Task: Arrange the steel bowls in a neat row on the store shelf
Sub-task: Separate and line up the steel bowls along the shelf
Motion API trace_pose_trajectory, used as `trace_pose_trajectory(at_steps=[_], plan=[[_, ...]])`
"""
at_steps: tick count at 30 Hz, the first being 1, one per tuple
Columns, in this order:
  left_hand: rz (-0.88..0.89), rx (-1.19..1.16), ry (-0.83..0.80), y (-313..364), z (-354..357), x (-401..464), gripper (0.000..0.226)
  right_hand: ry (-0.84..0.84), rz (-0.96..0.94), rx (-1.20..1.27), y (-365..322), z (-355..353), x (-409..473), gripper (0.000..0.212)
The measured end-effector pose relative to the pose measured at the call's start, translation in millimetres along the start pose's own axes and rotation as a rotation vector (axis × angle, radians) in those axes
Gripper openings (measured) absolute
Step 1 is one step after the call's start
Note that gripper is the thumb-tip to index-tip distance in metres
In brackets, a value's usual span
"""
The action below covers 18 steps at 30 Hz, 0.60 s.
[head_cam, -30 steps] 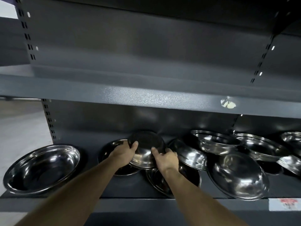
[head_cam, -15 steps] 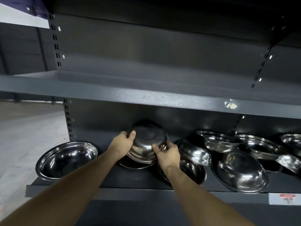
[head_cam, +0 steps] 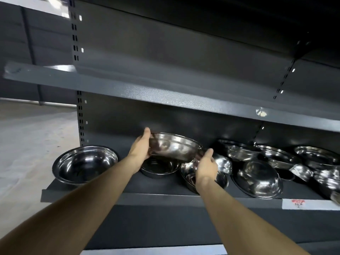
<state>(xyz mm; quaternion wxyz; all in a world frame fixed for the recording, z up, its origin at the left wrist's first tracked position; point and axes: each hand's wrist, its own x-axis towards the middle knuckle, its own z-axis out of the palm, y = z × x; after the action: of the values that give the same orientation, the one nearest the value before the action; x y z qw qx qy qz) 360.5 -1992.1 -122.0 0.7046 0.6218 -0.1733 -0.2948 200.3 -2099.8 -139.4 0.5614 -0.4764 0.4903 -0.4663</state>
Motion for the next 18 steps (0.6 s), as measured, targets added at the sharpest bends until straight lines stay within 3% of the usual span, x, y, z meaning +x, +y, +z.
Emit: trace_pose_trajectory(at_steps=[2, 4, 7, 13, 18], plan=[[-0.033, -0.009, 0.009, -6.1, -0.8, -2.2, 0.035, -0.025, 0.038, -0.011, 3.2, -6.8, 1.2, 0.052], [-0.062, 0.003, -0.010, -9.1, -0.3, -5.2, 0.022, -0.099, 0.077, 0.002, 4.1, -9.9, 2.1, 0.045], [-0.044, 0.097, -0.017, -10.5, -0.7, -6.2, 0.020, -0.198, 0.148, 0.044, -0.2, -13.3, 3.9, 0.033], [0.039, 0.346, -0.085, -9.9, 9.8, -3.5, 0.026, -0.226, 0.118, -0.057, -3.2, -23.7, 21.0, 0.031], [0.099, 0.719, -0.039, -8.2, 10.9, 5.4, 0.054, -0.192, 0.121, -0.086, -1.8, -35.8, 41.8, 0.026]])
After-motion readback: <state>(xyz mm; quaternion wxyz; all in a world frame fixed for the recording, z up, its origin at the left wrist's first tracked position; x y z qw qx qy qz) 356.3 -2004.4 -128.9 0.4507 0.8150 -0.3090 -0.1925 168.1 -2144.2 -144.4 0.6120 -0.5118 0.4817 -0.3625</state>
